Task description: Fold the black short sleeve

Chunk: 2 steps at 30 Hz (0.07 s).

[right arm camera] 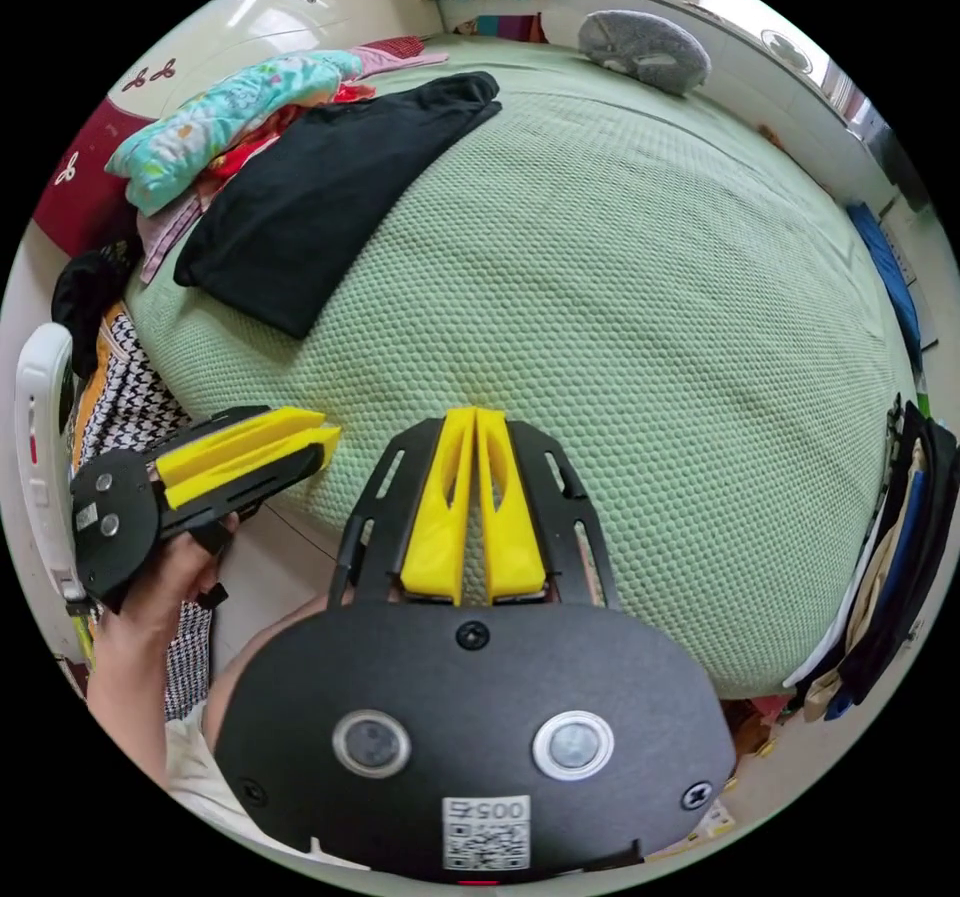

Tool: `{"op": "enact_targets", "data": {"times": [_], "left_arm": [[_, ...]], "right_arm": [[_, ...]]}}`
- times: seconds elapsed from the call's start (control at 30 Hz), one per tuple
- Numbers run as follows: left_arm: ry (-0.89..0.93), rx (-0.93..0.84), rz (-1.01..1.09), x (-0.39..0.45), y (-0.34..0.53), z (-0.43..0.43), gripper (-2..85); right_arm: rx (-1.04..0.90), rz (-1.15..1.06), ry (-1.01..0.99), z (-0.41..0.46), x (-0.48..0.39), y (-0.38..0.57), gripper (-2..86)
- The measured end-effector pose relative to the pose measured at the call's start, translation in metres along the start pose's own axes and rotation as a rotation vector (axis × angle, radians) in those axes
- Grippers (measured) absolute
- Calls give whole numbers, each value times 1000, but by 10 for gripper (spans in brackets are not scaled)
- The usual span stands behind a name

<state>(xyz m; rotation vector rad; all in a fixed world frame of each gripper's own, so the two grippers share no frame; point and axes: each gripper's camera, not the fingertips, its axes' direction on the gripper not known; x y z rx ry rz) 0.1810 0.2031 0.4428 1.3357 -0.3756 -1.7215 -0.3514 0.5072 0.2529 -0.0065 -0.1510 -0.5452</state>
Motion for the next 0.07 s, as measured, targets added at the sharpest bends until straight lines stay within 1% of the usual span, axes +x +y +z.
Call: {"op": "enact_targets", "data": {"times": [0.07], "left_arm": [[0, -17, 3, 1, -1, 3, 63]], "right_arm": [[5, -7, -25, 5, 8, 3, -14]]}}
